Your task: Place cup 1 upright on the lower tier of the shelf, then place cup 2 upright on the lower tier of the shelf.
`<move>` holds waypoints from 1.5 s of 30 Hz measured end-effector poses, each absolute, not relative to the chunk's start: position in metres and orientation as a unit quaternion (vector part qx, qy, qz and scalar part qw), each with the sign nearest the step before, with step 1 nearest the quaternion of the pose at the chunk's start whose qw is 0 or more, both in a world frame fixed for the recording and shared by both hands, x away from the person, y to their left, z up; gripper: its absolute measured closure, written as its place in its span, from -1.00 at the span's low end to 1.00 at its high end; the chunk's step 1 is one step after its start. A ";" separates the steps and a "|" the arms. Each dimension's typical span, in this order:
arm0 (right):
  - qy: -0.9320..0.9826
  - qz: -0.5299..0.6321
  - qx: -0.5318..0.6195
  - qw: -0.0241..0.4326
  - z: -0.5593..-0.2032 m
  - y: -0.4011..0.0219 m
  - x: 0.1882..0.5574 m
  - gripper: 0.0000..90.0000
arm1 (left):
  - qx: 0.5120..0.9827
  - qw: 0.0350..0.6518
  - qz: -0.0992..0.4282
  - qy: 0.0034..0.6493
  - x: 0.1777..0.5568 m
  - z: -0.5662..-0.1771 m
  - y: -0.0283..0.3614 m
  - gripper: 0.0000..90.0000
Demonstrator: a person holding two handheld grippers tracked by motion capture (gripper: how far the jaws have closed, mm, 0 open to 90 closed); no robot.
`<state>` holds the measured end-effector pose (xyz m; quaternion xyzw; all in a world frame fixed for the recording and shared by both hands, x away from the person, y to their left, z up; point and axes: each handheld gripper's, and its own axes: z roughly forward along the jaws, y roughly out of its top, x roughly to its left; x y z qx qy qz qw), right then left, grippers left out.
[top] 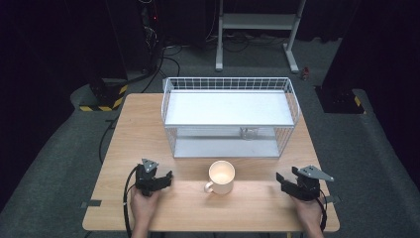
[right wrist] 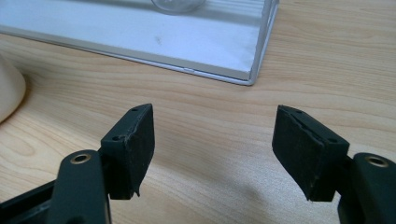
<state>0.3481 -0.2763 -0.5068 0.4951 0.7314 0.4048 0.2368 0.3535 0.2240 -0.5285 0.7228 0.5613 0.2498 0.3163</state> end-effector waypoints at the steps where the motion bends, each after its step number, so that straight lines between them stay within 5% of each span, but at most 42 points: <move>1: 0.732 0.403 0.496 0.235 -0.507 -0.276 0.348 -0.33 | 0.723 0.316 0.249 0.561 0.353 -0.528 0.224 -0.55; 45: 0.767 0.322 0.509 0.221 -0.523 -0.261 0.378 -0.46 | 0.749 0.322 0.230 0.532 0.339 -0.520 0.213 -0.67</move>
